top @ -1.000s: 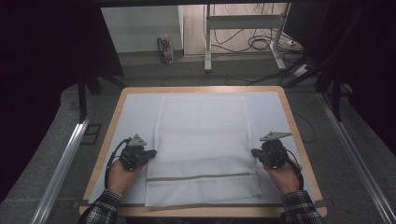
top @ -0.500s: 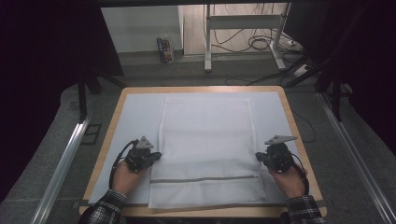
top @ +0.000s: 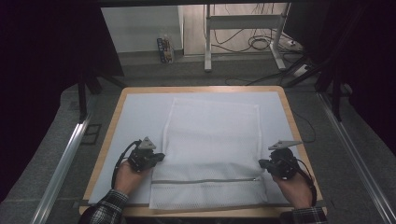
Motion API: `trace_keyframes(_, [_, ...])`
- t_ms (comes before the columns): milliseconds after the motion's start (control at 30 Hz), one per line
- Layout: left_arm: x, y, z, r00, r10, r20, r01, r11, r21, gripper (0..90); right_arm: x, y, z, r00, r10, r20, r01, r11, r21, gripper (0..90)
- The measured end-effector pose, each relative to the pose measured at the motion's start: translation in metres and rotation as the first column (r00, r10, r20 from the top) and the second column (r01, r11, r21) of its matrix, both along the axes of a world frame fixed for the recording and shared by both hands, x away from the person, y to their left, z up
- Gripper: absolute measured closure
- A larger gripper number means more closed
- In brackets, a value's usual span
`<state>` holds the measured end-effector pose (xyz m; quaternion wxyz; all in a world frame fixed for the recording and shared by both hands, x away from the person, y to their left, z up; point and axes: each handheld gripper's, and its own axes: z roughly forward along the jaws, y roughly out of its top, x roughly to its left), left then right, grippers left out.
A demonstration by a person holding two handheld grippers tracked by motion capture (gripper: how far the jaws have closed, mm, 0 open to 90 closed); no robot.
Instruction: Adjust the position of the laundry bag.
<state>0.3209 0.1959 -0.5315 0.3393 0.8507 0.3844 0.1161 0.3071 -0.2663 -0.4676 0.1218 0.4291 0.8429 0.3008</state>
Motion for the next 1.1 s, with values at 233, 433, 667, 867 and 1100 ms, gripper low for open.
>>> trace_keyframes(233, [0.004, 0.006, -0.002, 0.999, 0.038, -0.023, -0.038, 0.9993, 0.008, 86.9, 0.024, -0.004, -0.013, 0.9997, -0.001, 0.023, 0.001, 1.0, 0.018, 87.4])
trace_keyframes(433, [0.002, 0.007, -0.001, 0.9994, 0.034, -0.012, -0.034, 0.9993, 0.015, 87.0, 0.038, 0.001, -0.025, 0.9998, 0.014, 0.014, -0.014, 1.0, 0.003, 87.4])
trace_keyframes(667, [-0.004, -0.003, 0.0, 0.9983, -0.052, -0.028, 0.052, 0.9986, 0.0, 85.4, 0.028, -0.013, -0.025, 0.9981, -0.04, -0.048, 0.038, 0.999, -0.031, 87.5])
trace_keyframes(867, [0.001, 0.004, 0.002, 0.9999, 0.011, 0.007, -0.011, 0.9987, -0.051, 57.7, 0.028, -0.02, -0.024, 0.9975, -0.061, -0.036, 0.06, 0.998, -0.026, 67.8])
trace_keyframes(1100, [0.036, 0.014, -0.002, 0.9863, 0.164, 0.018, -0.162, 0.9826, -0.092, 54.6, 0.046, -0.015, -0.013, 0.9844, -0.128, 0.121, 0.129, 0.992, 0.001, 57.2])
